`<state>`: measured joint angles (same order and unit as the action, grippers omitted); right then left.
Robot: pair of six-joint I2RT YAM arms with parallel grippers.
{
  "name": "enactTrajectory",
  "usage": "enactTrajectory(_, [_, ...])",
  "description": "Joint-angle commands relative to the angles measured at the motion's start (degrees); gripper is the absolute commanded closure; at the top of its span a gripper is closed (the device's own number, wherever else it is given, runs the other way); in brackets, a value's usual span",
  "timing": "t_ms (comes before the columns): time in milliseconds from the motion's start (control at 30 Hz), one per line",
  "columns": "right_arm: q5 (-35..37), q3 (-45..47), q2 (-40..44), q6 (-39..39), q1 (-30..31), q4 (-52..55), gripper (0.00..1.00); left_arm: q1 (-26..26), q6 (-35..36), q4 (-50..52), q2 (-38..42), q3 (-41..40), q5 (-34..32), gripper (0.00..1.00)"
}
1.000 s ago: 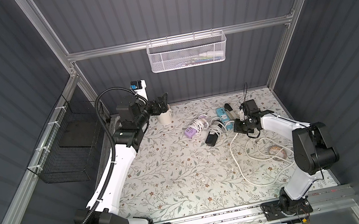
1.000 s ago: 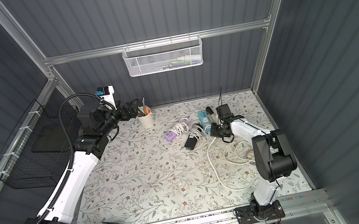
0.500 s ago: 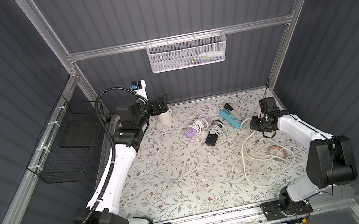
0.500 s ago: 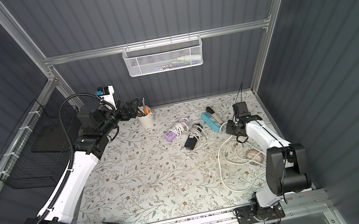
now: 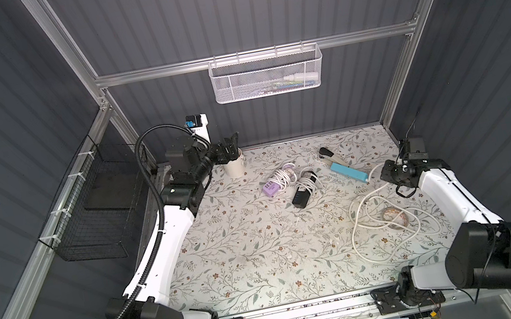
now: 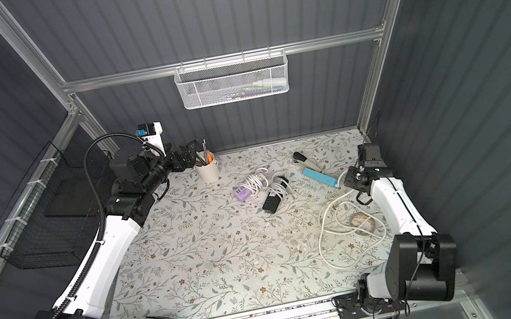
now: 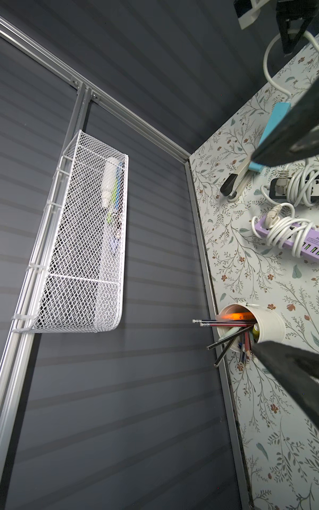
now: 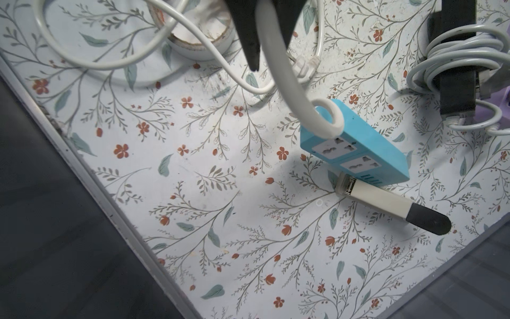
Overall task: Unwrap the cord wrapped around the power strip
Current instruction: Adjust the power cord at the center of the board.
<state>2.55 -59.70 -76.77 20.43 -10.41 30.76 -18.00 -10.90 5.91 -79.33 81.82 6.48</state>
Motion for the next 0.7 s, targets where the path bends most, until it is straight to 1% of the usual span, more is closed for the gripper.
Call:
enactTrajectory(0, [-2.77,-0.82,-0.7,-0.39,0.3,0.93,1.0,0.07,0.52,-1.34,0.67,-0.34,0.12,0.0])
enactTrajectory(67, [-4.83,-0.17,-2.12,-0.25,1.92,0.58,1.0,0.07,0.46,-1.43,0.72,-0.35,0.11,0.0])
enactTrajectory(300, [-3.61,0.12,-8.27,1.03,13.64,-1.04,1.0,0.07,0.26,-1.66,0.59,-0.35,0.37,0.0])
enactTrajectory(367, [-3.16,-0.4,-9.81,1.37,15.69,-1.15,1.0,0.07,0.28,-1.56,0.74,-0.3,0.18,0.0])
enactTrajectory(400, [-3.24,-0.65,-10.62,1.5,16.24,-1.24,0.97,0.07,0.43,-1.47,0.82,-0.35,0.03,0.0])
enactTrajectory(467, [-4.51,-0.61,-11.54,1.64,16.39,-1.72,0.86,0.07,0.6,-1.48,0.93,-0.29,-0.15,0.0])
enactTrajectory(533, [-5.03,-0.36,-11.73,1.56,16.5,-2.2,0.62,0.07,0.6,-1.48,0.85,-0.35,-0.15,0.0])
enactTrajectory(633, [-5.47,-0.48,-10.93,0.84,16.5,-2.37,0.35,0.08,0.61,-1.36,0.68,-0.28,-0.07,0.0])
enactTrajectory(667, [-5.6,-0.48,-10.36,0.55,16.57,-2.48,0.29,0.07,0.59,-1.43,0.69,-0.33,0.0,0.0])
